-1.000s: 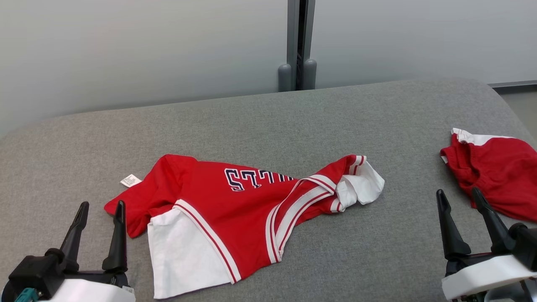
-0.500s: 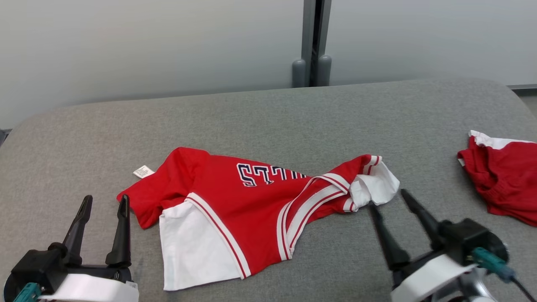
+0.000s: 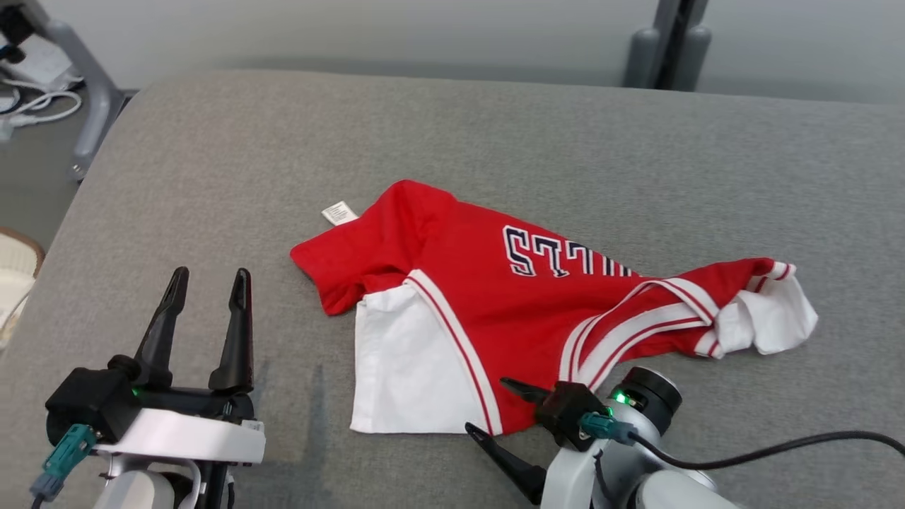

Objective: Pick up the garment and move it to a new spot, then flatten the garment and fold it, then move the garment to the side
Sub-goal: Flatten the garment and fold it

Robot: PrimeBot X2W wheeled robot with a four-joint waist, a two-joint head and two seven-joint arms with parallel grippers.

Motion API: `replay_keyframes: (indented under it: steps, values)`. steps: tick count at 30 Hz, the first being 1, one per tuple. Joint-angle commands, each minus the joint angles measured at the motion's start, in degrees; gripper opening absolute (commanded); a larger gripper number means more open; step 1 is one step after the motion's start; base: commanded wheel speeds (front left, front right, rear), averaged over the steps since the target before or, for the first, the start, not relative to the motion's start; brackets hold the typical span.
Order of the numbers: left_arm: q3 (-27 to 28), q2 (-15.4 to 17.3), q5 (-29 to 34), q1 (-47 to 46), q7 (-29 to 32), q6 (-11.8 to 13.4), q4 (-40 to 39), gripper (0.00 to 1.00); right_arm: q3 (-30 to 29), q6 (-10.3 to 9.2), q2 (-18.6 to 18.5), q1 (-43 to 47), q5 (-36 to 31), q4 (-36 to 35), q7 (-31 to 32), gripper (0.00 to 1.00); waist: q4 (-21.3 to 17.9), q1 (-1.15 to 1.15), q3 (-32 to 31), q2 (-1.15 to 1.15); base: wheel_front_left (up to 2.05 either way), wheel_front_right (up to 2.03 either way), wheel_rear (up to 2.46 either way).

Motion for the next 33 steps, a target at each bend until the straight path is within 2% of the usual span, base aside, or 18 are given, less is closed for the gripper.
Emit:
replay_keyframes:
  steps: [1,6,12,13,14,15,16,20,25,33]
  values:
    - [0.1,-0.3,-0.3,-1.6,-0.5,-0.5,0.5,1.00,1.3,-0.02,-0.5,-2.2,0.4,1.6,-0.2,1.00,3.6,0.00,3.1,0.00,0.00,0.00,0.00]
    - [0.1,-1.5,0.0,-4.2,-1.3,-1.5,2.6,1.00,8.6,-0.02,-0.4,-9.0,1.2,10.2,-0.4,1.00,6.2,0.00,4.8,0.00,0.00,0.00,0.00]
    - [0.7,-2.7,0.7,-6.2,-1.7,-3.0,4.4,1.00,14.4,-0.02,2.0,-14.4,3.6,21.0,-2.0,0.99,7.4,0.00,5.8,0.00,0.00,0.00,0.00]
    - [0.9,-2.7,1.1,-6.4,-1.7,-3.0,4.6,1.00,14.6,-0.02,2.4,-14.8,4.5,22.4,-2.4,0.49,7.4,0.00,5.9,0.00,0.00,0.00,0.00]
    - [1.1,-2.8,1.4,-6.5,-1.7,-3.0,4.8,1.00,14.8,-0.02,2.7,-15.3,5.1,23.7,-2.7,0.29,7.3,0.00,6.0,0.00,0.00,0.00,0.00]
    - [1.4,-3.1,1.6,-6.6,-1.7,-3.2,4.9,1.00,15.0,-0.02,3.2,-15.6,5.8,24.5,-3.3,0.04,7.0,0.00,5.9,0.00,0.00,0.00,0.00]
    - [1.8,-3.3,1.7,-6.4,-1.7,-3.4,4.9,1.00,15.1,-0.02,3.7,-15.9,6.7,25.1,-4.0,0.00,6.5,0.00,6.0,0.00,0.00,0.00,0.00]
    - [3.4,-3.7,2.5,-5.9,-1.7,-3.9,5.0,1.00,14.6,-0.02,3.9,-17.1,9.7,24.5,-7.2,0.00,4.3,0.00,5.9,0.00,0.00,0.00,0.00]
    - [5.0,-3.7,3.7,-5.8,-1.7,-4.6,5.0,1.00,10.4,-0.02,1.8,-16.4,13.9,19.8,-10.1,0.00,0.5,0.00,5.4,0.00,0.00,0.00,0.00]
    - [6.8,-3.4,5.0,-4.9,-1.7,-5.0,4.2,1.00,-3.1,-0.02,-5.2,-11.1,16.7,10.8,-10.2,0.00,-6.1,0.00,4.6,0.00,0.00,0.00,0.00]
